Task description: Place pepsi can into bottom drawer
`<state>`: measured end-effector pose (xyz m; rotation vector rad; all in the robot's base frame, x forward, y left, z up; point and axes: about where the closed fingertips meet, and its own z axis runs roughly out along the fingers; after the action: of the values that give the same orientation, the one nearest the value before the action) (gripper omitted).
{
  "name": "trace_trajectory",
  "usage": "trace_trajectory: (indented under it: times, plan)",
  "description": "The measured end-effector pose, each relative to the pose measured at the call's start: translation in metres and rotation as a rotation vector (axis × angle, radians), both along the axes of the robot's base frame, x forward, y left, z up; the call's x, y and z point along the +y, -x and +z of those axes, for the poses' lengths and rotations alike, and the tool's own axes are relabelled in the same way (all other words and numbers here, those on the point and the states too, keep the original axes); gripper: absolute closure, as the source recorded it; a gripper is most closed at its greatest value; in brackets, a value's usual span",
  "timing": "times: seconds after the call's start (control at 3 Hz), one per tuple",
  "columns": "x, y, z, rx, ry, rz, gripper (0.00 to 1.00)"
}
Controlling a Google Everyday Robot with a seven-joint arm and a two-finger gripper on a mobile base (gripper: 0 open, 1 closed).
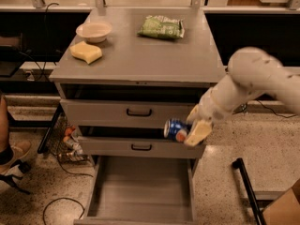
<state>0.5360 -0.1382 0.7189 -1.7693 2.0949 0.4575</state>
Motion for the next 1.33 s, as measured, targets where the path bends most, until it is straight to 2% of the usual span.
trace_trajectory:
  times: [0.33, 0.67, 1.0, 1.33]
  plan:
    - [0.005, 0.024, -0.03, 0.061, 0.015, 0.023, 1.0]
    - [0.006, 0.025, -0.036, 0.067, 0.012, 0.018, 1.0]
    - [0.02, 0.034, -0.095, 0.13, -0.015, -0.032, 1.0]
    - [0.043, 0.055, -0.177, 0.191, -0.078, -0.084, 1.0]
